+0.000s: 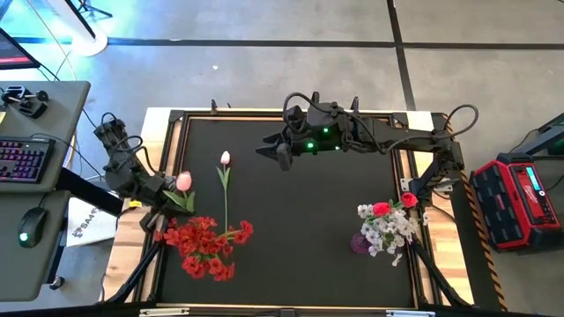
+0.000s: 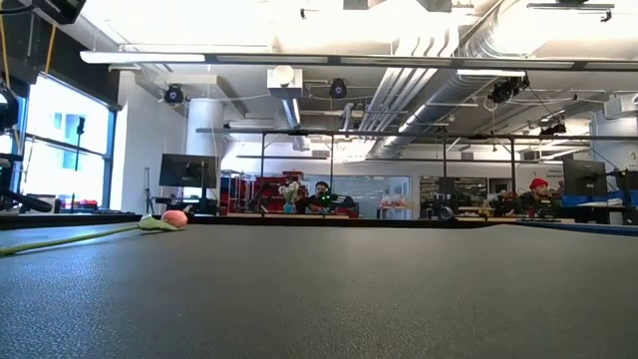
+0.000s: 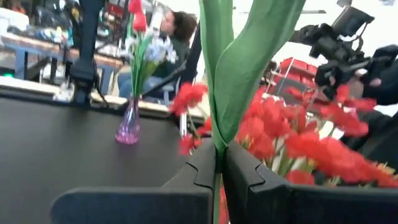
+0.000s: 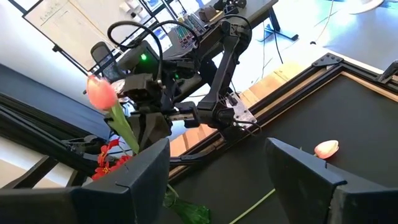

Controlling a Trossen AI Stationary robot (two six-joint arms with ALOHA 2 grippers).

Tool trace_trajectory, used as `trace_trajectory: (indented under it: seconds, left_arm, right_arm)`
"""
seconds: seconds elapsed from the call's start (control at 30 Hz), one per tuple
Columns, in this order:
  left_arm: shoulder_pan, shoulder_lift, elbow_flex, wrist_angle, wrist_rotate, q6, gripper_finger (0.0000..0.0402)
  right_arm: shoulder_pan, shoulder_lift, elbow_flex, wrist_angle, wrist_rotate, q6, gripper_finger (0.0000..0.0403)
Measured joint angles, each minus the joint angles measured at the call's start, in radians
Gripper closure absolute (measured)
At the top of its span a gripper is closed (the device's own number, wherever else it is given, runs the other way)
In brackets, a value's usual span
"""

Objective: Sort flowers into vase by color
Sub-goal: Put the bottom pink flower into the green vase

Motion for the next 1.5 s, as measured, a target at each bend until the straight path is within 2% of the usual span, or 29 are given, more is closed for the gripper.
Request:
trace_trajectory:
  seconds: [0.17,0.43,0.7,1.0,1.1,1.3,1.5]
  left_arm:
    - [0.000,0.003,0.000,-0.027,0.025,-0.018,0.0401]
    - [0.000,0.000,0.001,0.128,0.020,0.071,0.0401]
    - [0.000,0.001,0.001,0.097,0.017,0.063,0.0401]
    - [0.000,0.024,0.000,-0.051,0.045,0.014,0.0396]
    - [0.000,0.032,0.000,-0.044,0.072,0.032,0.0380]
    - [0.000,0.074,0.000,-0.046,0.195,-0.011,0.0325]
    - [0.000,0.131,0.000,-0.093,0.202,-0.097,0.0253]
  right_arm:
    - [0.000,0.003,0.000,-0.010,-0.001,-0.003,0.0153]
    - [0.000,0.014,0.000,-0.033,-0.001,-0.003,0.0153]
    - [0.000,0.016,0.000,-0.031,-0.002,-0.011,0.0153]
    - [0.010,0.016,0.000,-0.048,-0.007,-0.039,0.0153]
    - [0.014,0.021,0.000,-0.085,-0.007,-0.044,0.0153]
    - [0.013,0.044,0.000,-0.143,-0.006,-0.022,0.0153]
    - [0.013,0.112,0.000,-0.140,-0.034,0.006,0.0153]
